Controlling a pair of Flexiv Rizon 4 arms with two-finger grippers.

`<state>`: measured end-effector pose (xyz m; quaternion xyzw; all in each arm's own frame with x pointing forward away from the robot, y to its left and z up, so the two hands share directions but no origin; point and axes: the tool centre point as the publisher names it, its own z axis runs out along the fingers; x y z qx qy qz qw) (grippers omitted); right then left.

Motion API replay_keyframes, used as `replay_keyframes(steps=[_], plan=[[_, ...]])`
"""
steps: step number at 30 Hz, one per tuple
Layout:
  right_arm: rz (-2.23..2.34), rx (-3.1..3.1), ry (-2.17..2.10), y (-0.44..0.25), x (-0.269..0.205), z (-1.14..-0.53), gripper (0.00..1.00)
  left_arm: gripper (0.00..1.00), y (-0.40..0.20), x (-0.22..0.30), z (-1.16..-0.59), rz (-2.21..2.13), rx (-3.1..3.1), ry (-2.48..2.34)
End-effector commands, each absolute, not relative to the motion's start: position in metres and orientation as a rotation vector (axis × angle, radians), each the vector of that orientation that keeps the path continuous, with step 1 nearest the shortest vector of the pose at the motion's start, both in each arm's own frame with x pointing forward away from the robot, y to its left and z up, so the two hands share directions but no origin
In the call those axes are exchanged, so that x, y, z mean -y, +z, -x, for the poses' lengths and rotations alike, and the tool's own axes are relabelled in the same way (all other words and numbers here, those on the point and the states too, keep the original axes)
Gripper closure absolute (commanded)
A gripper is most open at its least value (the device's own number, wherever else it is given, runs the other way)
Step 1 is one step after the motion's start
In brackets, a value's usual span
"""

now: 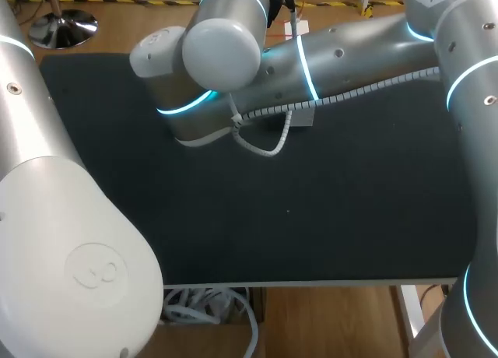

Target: Grab the tape and strap the tape.

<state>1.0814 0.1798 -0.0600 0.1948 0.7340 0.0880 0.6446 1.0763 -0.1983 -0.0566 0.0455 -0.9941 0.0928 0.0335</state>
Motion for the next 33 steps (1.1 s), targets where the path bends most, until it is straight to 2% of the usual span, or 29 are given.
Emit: replay_keyframes(steps=[1,31,33], plan=[[-0.444,-1.679,0.2,-0.0565,-0.1837,-1.0822,1.0,1.0,-0.0559,0.199,-1.0765,-0.139,3.057,0.282],[-0.457,-1.683,0.252,-0.056,-0.1855,-1.0824,1.0,1.0,-0.0559,0.199,-1.0765,-0.139,3.057,0.282],[-0.458,-1.683,0.257,-0.0556,-0.185,-1.0822,0.88,1.0,-0.0559,0.199,-1.0765,-0.139,3.057,0.282]])
